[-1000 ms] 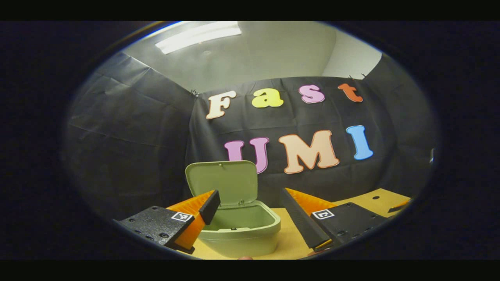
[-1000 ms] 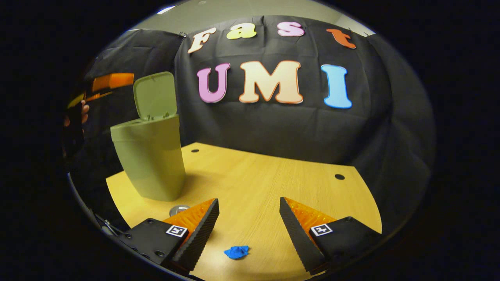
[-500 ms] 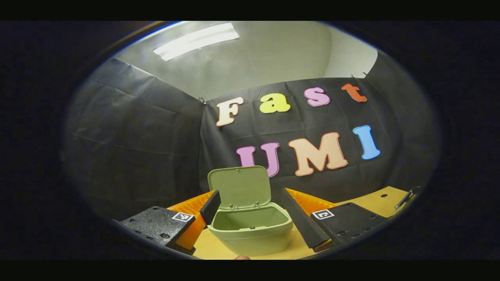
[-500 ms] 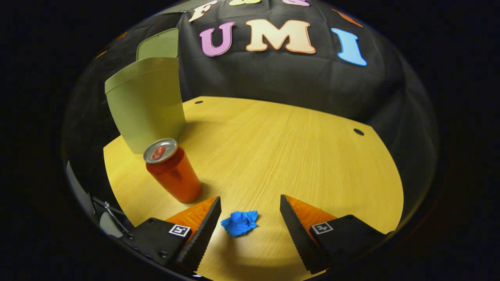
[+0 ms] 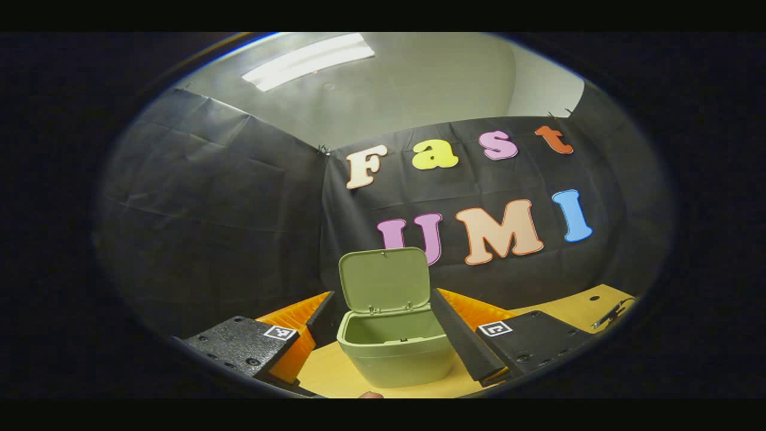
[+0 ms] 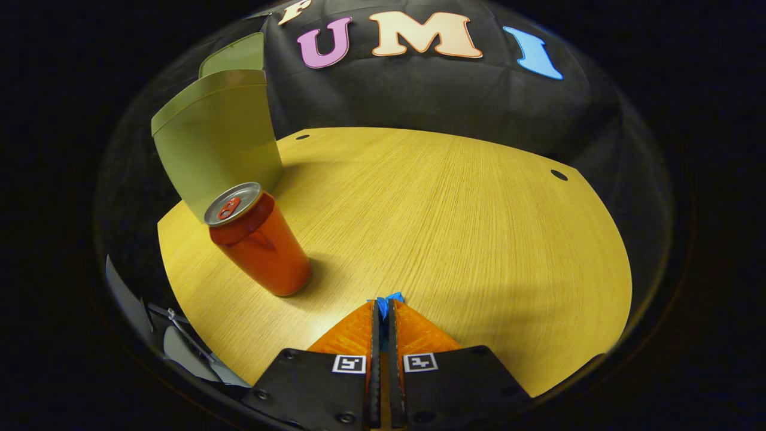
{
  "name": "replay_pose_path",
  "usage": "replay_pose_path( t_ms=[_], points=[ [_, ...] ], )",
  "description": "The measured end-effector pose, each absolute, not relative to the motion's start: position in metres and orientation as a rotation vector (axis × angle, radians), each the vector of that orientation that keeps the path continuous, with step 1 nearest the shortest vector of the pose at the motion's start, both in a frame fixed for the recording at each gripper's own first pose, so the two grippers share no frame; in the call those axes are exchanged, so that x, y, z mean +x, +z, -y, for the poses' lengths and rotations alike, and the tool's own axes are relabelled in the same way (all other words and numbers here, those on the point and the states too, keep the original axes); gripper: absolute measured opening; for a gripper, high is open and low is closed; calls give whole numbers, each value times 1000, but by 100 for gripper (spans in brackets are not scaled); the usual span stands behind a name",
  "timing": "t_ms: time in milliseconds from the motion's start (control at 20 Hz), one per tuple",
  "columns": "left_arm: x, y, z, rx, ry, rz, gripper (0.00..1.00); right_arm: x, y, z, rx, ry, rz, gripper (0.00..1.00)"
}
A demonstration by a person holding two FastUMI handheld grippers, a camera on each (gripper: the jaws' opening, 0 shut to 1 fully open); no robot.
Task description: Press the lid of the desktop garbage bin to open it, pick up the crumpled paper on the desktop and throw it into the bin, then pick up the pop can on the desktop and drop it into the bin, and finally close the garbage bin lid.
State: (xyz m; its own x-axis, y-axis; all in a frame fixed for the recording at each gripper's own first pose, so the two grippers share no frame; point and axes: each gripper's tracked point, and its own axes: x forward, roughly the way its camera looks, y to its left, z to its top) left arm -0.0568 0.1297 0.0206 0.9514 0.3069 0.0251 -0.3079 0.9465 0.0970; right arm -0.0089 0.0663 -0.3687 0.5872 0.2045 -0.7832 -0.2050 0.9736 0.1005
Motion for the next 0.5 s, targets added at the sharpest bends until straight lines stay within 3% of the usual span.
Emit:
replay_pose_path(
  t_ms=[300,350,400,500],
  points=[
    [-61,19,-138,106,321,8,99,38,-303,-81,52,247,-733,8],
    [-63,19,-141,105,325,8,94,45,-290,-85,53,255,-705,8],
    [-65,16,-144,101,330,5,99,53,-275,-90,52,262,-670,8],
    [-67,10,-152,97,341,-6,99,69,-243,-101,50,285,-597,8]
  ],
)
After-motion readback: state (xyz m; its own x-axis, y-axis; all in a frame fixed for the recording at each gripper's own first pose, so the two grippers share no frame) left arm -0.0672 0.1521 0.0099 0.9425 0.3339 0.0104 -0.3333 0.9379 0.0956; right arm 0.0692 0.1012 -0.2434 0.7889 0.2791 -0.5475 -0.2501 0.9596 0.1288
